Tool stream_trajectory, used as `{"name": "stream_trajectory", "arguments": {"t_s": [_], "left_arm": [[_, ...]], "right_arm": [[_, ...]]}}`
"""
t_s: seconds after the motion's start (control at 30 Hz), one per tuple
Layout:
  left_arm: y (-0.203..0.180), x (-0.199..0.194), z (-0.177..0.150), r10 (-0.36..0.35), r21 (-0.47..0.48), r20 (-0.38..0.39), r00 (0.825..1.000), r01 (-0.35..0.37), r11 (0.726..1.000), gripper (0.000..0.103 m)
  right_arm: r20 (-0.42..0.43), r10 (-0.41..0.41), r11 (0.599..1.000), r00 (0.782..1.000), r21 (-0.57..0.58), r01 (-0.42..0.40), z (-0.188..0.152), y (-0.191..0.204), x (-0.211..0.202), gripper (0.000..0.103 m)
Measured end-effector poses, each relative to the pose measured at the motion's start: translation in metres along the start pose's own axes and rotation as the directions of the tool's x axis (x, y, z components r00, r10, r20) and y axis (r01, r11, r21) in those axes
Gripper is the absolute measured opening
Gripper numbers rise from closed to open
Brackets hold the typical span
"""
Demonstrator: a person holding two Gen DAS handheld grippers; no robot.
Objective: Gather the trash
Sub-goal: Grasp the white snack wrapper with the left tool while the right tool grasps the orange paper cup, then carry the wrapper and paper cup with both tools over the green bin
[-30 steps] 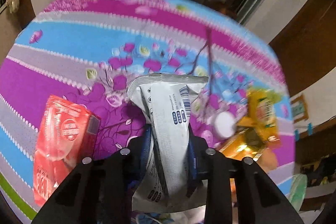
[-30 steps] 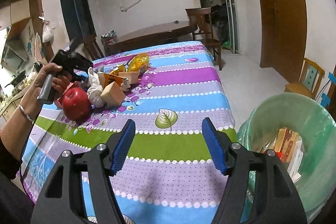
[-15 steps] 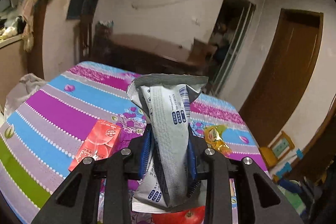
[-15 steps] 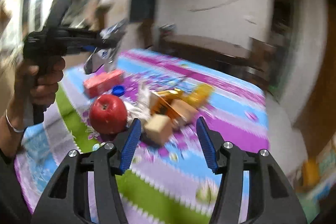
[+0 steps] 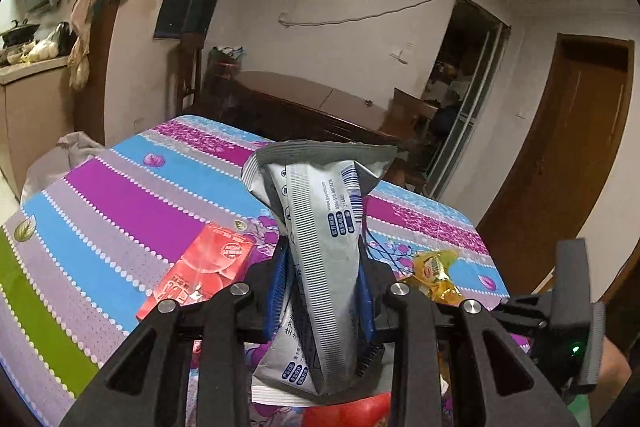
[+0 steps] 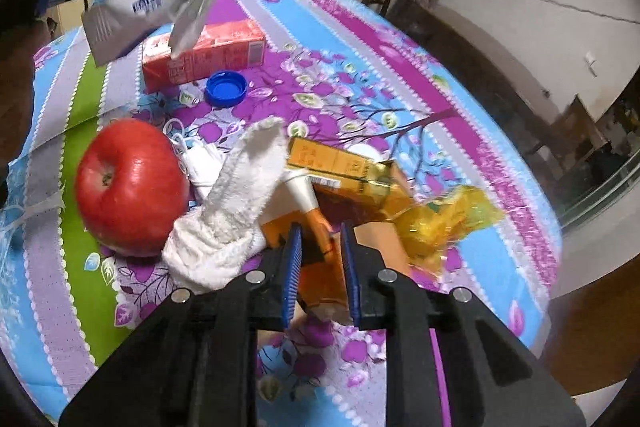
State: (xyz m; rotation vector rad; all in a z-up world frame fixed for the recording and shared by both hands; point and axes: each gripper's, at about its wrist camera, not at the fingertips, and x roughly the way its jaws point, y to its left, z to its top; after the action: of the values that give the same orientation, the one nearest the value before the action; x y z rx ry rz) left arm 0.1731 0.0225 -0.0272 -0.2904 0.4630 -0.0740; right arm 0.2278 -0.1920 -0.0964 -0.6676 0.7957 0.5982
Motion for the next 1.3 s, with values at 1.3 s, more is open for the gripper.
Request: {"name": "stream_trajectory", "arguments": {"t_s": [1.3], "left_arm": [[-0.124,-0.106,-0.084,-0.087,0.376,-0.002,0.996,0.081,0.923,0.032]], "right_arm": [[0.349,-0.532,0.686,0.771,0.712,0.151,-0.117,0.101,-0.218,0.005]]}}
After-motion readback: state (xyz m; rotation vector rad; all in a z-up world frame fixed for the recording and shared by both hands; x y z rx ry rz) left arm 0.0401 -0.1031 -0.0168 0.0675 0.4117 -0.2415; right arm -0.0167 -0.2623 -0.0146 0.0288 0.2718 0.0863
